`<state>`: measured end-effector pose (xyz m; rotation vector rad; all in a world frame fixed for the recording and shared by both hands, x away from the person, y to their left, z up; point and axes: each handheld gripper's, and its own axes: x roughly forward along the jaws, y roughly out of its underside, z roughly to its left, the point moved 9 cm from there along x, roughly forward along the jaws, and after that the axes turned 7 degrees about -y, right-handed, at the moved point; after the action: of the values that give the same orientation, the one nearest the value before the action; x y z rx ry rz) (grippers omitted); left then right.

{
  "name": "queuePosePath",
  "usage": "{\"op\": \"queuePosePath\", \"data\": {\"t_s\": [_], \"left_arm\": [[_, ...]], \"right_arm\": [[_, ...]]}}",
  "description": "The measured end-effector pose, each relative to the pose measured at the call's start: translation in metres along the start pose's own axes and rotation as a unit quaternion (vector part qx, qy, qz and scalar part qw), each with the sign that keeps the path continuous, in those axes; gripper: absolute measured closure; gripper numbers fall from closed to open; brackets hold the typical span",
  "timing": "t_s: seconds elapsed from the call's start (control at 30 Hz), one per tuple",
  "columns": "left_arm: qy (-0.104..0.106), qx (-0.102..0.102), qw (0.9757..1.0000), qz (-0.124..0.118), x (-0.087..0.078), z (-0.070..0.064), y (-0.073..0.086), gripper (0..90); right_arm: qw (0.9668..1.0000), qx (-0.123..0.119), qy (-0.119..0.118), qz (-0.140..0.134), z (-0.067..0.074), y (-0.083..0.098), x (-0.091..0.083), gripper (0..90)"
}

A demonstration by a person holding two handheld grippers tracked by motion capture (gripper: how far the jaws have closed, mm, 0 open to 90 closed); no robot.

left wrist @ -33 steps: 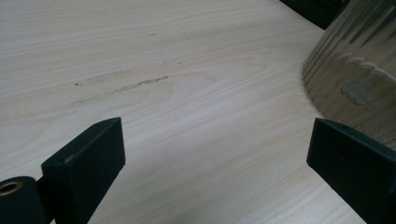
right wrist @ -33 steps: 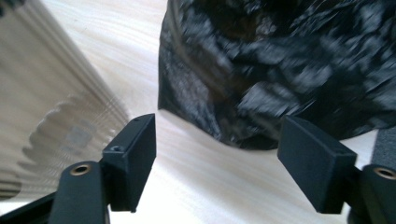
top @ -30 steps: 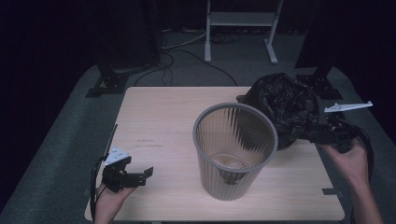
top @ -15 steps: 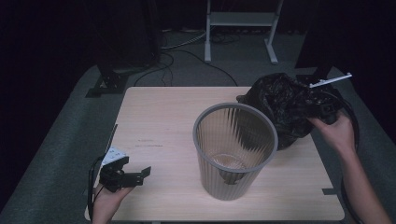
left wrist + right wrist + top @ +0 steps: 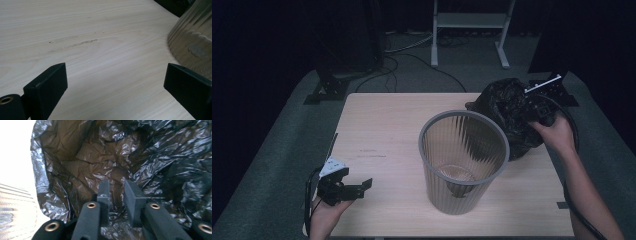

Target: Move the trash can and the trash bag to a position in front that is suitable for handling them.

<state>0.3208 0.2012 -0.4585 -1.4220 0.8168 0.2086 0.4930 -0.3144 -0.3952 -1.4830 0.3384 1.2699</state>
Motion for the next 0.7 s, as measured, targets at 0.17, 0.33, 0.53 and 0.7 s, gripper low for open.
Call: {"op": "queuePosePath", "data": {"t_s": [0.17, 0.33, 0.53, 0.7], "left_arm": [[-0.002, -0.001, 1.0000, -0.002, -0.003, 0.002, -0.001, 4.1], [-0.003, -0.001, 1.0000, -0.004, -0.003, 0.003, -0.001, 4.1], [0.003, -0.002, 1.0000, -0.002, -0.001, 0.001, -0.001, 4.1], [0.002, -0.004, 1.0000, -0.002, -0.002, 0.001, -0.001, 4.1]], "right_arm": [[0.9997, 0.004, -0.013, 0.019, 0.001, 0.003, 0.011, 80.3], [0.9985, -0.008, -0.019, 0.050, 0.004, 0.014, 0.020, 81.7], [0.9967, -0.017, -0.036, 0.071, 0.012, 0.031, 0.022, 81.7], [0.9948, -0.028, -0.051, 0.083, 0.022, 0.047, 0.022, 81.6]]}}
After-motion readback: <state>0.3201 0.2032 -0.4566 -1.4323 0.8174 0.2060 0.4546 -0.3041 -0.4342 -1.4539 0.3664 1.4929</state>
